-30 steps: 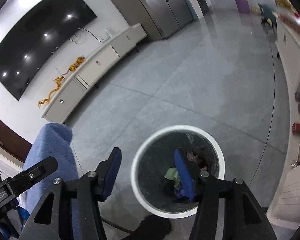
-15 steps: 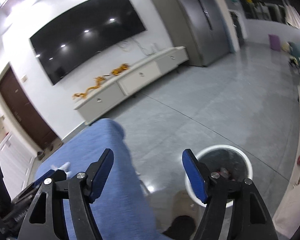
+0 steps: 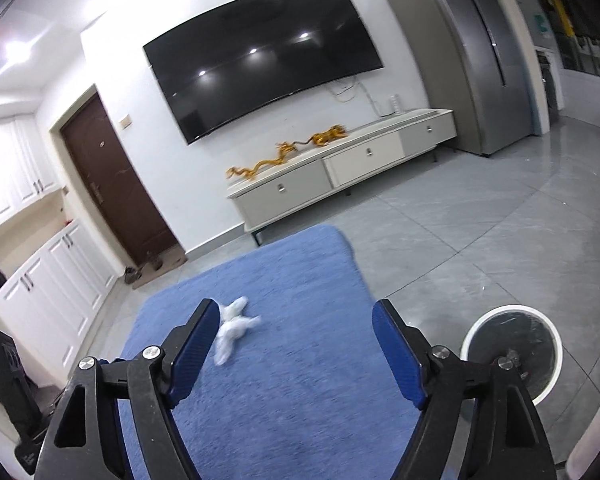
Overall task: Collect trash
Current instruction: 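Move both open tools back to the white wrappers on the rug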
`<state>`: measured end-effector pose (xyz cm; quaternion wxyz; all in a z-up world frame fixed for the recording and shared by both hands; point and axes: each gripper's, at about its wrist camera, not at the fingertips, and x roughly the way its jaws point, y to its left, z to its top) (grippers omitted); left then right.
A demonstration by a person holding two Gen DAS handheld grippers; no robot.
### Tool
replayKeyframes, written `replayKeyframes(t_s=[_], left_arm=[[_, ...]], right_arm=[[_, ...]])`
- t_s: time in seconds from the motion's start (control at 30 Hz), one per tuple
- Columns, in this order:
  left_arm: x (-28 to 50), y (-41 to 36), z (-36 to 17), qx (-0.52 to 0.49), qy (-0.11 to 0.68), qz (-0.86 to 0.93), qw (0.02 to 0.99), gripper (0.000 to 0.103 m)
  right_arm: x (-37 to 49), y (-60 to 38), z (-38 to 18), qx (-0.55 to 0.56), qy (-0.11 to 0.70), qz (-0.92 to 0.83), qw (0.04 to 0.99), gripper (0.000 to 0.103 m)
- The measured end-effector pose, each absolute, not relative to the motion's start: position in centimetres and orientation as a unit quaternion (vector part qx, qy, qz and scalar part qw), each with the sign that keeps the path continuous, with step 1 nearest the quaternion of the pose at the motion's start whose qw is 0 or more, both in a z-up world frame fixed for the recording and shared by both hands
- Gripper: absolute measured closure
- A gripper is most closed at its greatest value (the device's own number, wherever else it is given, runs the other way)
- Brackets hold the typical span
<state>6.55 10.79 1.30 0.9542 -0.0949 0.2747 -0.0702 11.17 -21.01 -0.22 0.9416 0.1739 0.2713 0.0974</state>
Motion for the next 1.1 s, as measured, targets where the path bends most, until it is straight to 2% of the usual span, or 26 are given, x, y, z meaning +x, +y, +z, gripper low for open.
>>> replayKeyframes(t_s=[0.37,1.1], left_arm=[[4.0,15.6,-0.5,-0.104,0.266,-0.036,0.958,0.020],[7.1,20.6,-2.8,-0.154,0.289,-0.016,0.945,0.016]], right_arm=[[11.0,-15.0,-0.4,0.134,0.282,0.128,0.941,0.022],[14.5,-9.6,-3.4,0.127,0.318,0.170,0.924,0.018]])
